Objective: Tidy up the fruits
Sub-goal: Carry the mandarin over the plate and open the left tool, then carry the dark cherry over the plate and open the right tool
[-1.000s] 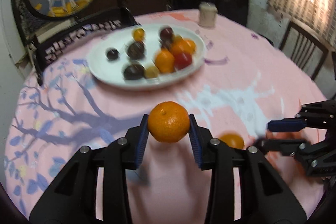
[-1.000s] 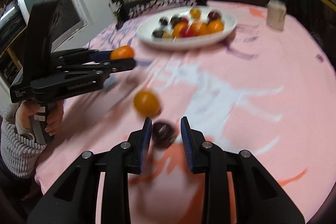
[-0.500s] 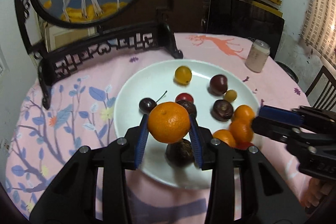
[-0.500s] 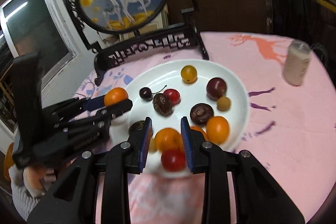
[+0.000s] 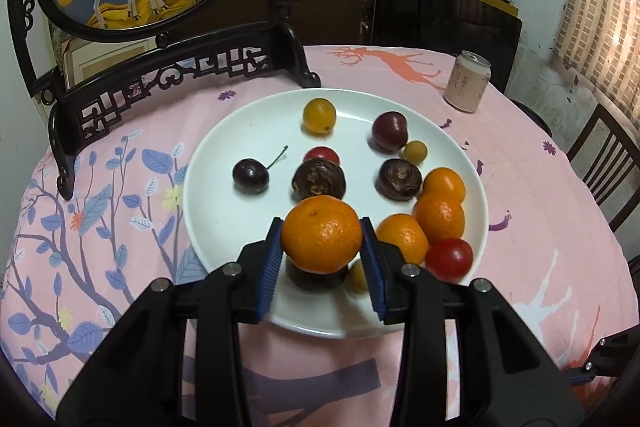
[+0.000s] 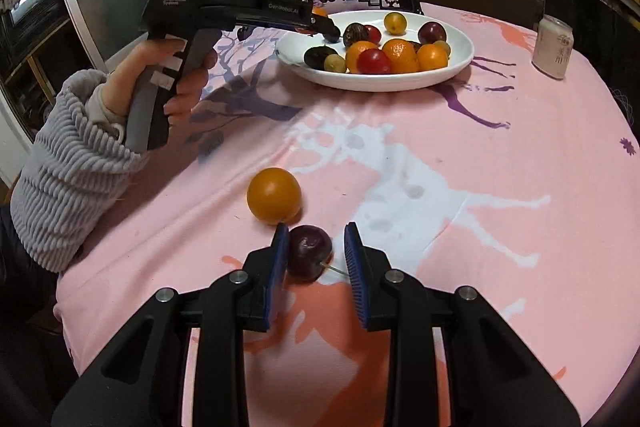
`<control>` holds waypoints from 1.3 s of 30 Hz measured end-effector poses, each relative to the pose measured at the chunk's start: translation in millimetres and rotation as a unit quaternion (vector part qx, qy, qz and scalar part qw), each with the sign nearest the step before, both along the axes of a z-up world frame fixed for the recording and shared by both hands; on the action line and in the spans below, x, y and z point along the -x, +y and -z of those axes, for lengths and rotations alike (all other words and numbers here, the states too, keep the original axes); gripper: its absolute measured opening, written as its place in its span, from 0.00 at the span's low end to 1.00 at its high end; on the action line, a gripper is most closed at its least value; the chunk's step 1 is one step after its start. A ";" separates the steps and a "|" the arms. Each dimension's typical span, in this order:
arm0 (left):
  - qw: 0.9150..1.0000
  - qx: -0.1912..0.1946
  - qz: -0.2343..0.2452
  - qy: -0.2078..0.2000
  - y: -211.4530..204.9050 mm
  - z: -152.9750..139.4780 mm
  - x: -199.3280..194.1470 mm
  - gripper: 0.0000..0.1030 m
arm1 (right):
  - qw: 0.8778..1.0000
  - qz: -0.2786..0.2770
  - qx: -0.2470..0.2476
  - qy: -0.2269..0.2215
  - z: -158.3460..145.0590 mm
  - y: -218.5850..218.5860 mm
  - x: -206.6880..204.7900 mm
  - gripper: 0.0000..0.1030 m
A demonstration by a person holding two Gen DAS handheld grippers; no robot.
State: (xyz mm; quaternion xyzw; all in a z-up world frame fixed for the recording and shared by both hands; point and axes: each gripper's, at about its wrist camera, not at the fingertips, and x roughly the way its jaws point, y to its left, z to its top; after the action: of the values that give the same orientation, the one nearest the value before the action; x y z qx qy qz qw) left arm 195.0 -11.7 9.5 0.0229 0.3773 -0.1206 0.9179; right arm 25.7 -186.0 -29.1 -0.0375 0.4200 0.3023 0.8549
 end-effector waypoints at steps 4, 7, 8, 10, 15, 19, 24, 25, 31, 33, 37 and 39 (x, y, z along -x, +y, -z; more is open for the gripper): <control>1.000 -0.004 0.000 -0.005 -0.6 -0.8 3.9 0.37 | 1.000 -0.017 0.010 0.004 5.0 14.1 2.6 0.30; 1.000 0.001 -0.002 0.002 1.9 1.5 0.5 0.37 | 1.000 -0.013 -0.003 0.017 7.6 8.2 2.8 0.30; 1.000 0.001 -0.002 0.005 2.0 3.3 -0.8 0.38 | 1.000 -0.011 -0.007 0.023 8.8 7.4 3.1 0.30; 1.000 -0.002 -0.003 0.008 1.2 6.1 -1.4 0.38 | 0.999 -0.018 0.001 0.031 14.1 12.9 1.9 0.30; 1.000 -0.003 -0.002 0.004 2.2 3.6 -0.7 0.38 | 1.000 -0.017 0.003 -0.003 -3.6 13.2 3.3 0.26; 1.000 0.002 -0.005 0.006 6.2 4.2 -3.3 0.38 | 0.999 0.023 -0.024 -0.040 -41.6 -11.1 -15.1 0.26; 1.000 0.001 -0.006 0.005 6.8 5.4 -5.5 0.37 | 0.995 0.045 -0.032 -0.078 -78.2 -5.9 -72.6 0.26; 1.000 0.000 -0.005 0.004 6.2 5.8 -6.7 0.37 | 0.995 0.044 -0.031 -0.079 -80.6 0.4 -86.8 0.26; 1.000 0.015 -0.006 0.016 9.0 10.6 -27.0 0.38 | 0.998 0.056 -0.015 -0.024 -48.9 47.7 -184.4 0.26; 1.000 0.011 -0.009 0.016 7.9 13.3 -34.9 0.38 | 0.998 0.068 -0.008 -0.015 -35.8 54.6 -205.8 0.26; 0.999 -0.007 -0.025 0.024 7.4 21.9 -48.5 0.42 | 0.997 0.082 -0.001 0.011 -18.9 57.2 -230.3 0.27; 0.999 -0.012 -0.033 0.031 8.0 27.7 -53.7 0.47 | 0.996 0.084 -0.005 0.033 -12.4 55.3 -236.3 0.27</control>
State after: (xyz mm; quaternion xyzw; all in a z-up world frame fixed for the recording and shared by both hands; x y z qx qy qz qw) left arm 248.7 -3.7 -18.1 0.0173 0.4079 -0.0867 0.9087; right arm 262.1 -130.7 -16.8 0.0121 0.4484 0.2327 0.8629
